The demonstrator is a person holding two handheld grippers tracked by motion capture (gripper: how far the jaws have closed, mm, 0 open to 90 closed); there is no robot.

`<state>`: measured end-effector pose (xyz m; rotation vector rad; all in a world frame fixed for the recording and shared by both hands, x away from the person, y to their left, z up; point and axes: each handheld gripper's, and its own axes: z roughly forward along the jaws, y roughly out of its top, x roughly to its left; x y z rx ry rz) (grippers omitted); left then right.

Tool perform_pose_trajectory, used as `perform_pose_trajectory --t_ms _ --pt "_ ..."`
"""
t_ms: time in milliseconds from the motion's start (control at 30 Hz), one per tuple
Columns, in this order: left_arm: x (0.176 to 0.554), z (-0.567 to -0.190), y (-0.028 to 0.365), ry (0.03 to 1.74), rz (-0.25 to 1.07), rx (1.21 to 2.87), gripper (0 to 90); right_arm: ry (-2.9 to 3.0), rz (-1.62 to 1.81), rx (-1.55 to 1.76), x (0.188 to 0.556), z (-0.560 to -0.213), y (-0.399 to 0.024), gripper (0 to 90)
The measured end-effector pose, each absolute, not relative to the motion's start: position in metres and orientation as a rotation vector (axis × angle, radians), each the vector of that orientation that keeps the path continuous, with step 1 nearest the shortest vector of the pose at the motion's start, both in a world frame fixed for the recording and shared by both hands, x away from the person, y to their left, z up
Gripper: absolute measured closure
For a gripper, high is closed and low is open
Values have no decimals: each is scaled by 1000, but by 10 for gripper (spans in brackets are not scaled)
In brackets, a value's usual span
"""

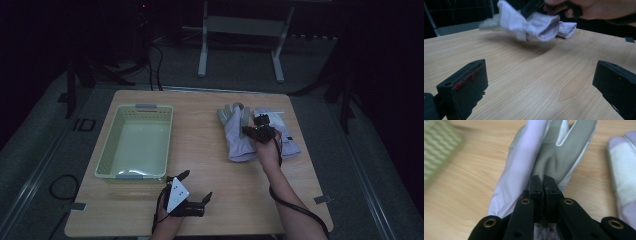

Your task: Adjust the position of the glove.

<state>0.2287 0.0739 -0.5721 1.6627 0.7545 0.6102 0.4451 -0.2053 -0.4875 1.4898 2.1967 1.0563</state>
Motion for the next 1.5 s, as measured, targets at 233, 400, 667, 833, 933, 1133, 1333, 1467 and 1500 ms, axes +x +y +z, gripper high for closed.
perform_pose_trajectory --t_ms 233,400,667,833,933,1133,1333,1467,1500 --pt "228 -572 74 755 616 1664 0 2091 1133 1464 402 -464 -193 868" --pt "228 -572 74 754 617 1668 0 2048 1186 1484 371 -470 -184 868" --pt "228 -572 73 750 621 1674 0 2027 1212 1544 348 -498 -164 867" --pt "228 -572 73 748 620 1674 0 2055 1180 1555 349 -515 -149 867" --pt "228 -572 73 746 620 1677 0 2053 1157 1561 351 -521 -146 865" --pt "228 -572 73 745 619 1678 0 2119 1056 1569 358 -546 -142 724" --pt "228 -572 73 744 620 1681 0 2135 1038 1501 356 -542 -141 639" --pt "228 -572 73 746 620 1678 0 2131 1032 1431 352 -530 -145 598" --pt "228 -572 73 746 621 1677 0 2131 1028 1416 353 -526 -148 598"
